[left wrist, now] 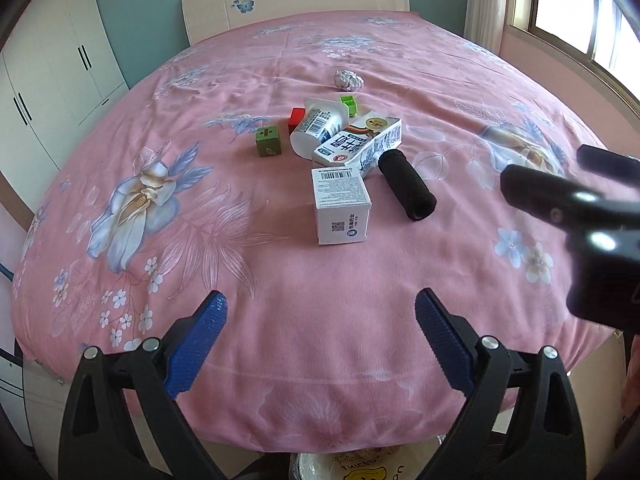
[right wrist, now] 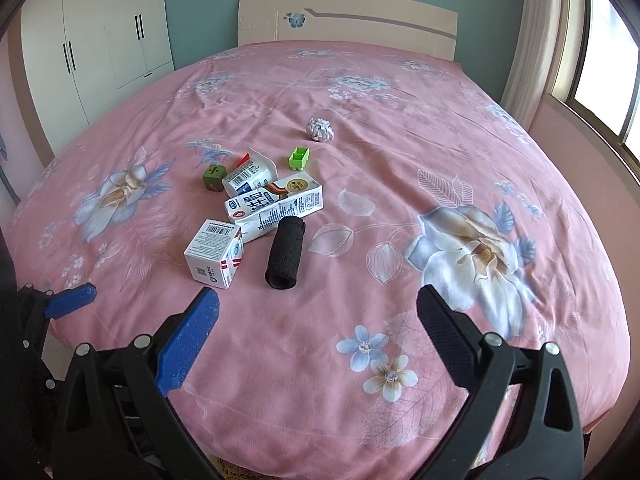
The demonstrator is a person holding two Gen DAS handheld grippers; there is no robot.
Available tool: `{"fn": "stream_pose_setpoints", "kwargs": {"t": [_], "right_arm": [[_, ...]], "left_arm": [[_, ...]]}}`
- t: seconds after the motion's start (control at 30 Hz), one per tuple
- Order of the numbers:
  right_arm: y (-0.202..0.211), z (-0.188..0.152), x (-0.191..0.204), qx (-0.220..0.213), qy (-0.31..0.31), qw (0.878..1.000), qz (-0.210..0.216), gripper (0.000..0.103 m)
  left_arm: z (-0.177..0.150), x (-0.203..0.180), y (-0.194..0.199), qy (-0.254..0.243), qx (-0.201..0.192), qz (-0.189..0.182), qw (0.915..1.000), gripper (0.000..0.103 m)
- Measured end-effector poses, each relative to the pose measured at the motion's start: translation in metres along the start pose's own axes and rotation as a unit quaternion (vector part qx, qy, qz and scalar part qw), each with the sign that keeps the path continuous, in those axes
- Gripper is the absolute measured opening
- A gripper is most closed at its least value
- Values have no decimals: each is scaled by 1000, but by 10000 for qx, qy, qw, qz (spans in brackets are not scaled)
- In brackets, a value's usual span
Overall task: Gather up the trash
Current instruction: 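Grasp the black foam tube with the right tool while the left tool grasps the small white box, then carry the black tube and white box in both tools over the bin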
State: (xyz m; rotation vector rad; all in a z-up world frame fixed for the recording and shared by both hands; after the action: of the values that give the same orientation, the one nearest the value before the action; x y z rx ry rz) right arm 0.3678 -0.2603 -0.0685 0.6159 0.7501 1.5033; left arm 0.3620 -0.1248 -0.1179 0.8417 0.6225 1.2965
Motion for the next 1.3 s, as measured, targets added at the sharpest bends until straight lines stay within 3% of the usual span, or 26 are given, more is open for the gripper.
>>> {"fn": "stream_pose_setpoints", "kwargs": {"t": [0.33,0.43,0.47,0.53,0.6,0.67,0.73,0.8,1.07,1.3], "right_arm": [[-118,27,3,935,-312,9942,426,97],[-144,28,6,1177,-454,9903,578,95],[-151,28,8,1247,-478,9891,624,93],[-163,26,13,1416,-491,9860,728,77],[-172,21,17,1554,-527,9828,841,71],[-176,20,18,1520,-446,9845,752,62],[-178,21,16,1479,-456,9852,739,42],[-179,22,13,1503,-620,9820,962,34],[-159,17,13,1387,-472,9845,960,34],[-107,19,13,1103,-205,9905,798,34]], "left_arm": [[35,-5,-63,299,20,-90,9995,96],[40,-6,-78,407,98,-154,9990,87],[41,-6,-83,421,129,-194,9988,81],[44,-6,-93,471,204,-211,9985,76],[44,-6,-103,537,290,-305,9977,67],[42,-4,-112,610,346,-353,9969,48],[43,-1,-117,643,262,-299,9971,45],[44,-2,-118,599,232,-294,9975,45],[45,2,-102,482,137,-169,9986,45],[49,12,-54,352,-158,-140,9992,45]]}}
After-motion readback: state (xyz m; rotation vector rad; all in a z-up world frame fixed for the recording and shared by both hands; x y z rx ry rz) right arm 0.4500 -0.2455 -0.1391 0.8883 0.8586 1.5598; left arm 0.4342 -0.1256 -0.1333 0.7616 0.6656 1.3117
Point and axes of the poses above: each gripper's, at about its wrist camera, not at the fingertips, and y roughly against the way its jaws point, x to its left, z to its top, the point moved 6 cm from there along -y, roughly the way its jaws point, and after that the axes turned 3 degrees about y, right-handed, at the moved point
